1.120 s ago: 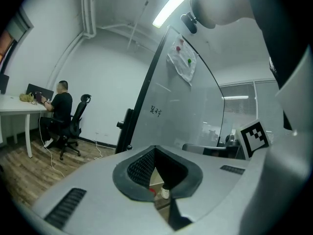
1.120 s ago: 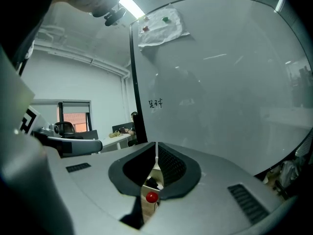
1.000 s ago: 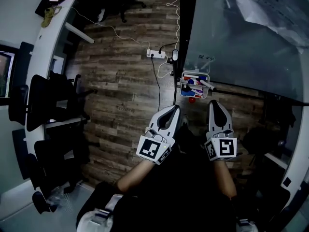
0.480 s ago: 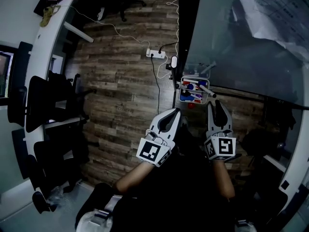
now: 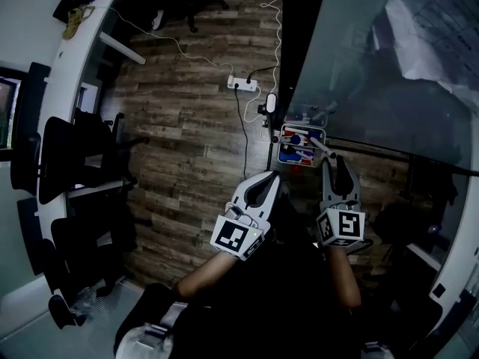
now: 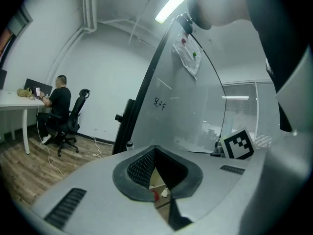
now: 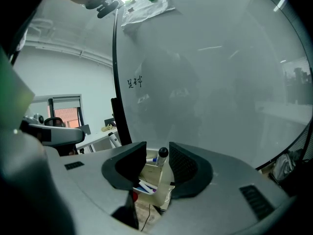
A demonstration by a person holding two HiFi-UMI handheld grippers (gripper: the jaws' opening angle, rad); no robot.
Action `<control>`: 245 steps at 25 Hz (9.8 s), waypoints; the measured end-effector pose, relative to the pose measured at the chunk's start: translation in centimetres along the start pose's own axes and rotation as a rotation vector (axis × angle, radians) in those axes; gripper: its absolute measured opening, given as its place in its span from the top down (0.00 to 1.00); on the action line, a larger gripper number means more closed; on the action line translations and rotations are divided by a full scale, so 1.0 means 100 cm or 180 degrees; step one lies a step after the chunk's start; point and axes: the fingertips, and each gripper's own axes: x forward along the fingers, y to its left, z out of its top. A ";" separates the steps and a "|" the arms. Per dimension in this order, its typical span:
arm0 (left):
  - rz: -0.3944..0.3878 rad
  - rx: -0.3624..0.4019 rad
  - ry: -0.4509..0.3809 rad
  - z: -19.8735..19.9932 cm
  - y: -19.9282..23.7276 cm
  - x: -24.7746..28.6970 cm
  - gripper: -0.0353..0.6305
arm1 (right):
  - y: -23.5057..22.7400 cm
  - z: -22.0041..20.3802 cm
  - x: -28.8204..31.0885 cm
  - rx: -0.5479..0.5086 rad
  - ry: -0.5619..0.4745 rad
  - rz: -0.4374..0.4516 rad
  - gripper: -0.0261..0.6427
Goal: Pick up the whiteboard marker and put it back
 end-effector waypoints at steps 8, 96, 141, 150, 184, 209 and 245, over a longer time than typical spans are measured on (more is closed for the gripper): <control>0.0000 -0.0034 0.0030 -0.002 0.004 0.006 0.94 | -0.005 -0.006 0.011 0.0001 0.0083 -0.0013 0.76; -0.0438 0.0518 -0.0597 0.053 -0.054 -0.080 0.94 | 0.054 0.049 -0.113 -0.0283 -0.0604 -0.0235 0.85; -0.0193 0.0477 -0.0545 0.052 -0.046 -0.077 0.94 | 0.050 0.047 -0.115 -0.0240 -0.0591 -0.0221 0.85; -0.0017 0.0514 -0.0502 0.057 -0.042 -0.049 0.94 | 0.033 0.049 -0.093 -0.0190 -0.0488 -0.0072 0.85; 0.0012 0.0571 -0.0485 0.073 -0.019 0.008 0.94 | 0.012 0.013 -0.032 -0.0190 -0.0067 0.0117 0.84; -0.0118 0.0420 -0.0393 0.057 -0.009 0.018 0.94 | 0.004 -0.013 -0.010 -0.0194 0.0129 0.0001 0.85; -0.0096 0.0388 -0.0362 0.056 0.000 0.021 0.94 | 0.002 -0.025 0.003 -0.0215 0.0216 0.0056 0.82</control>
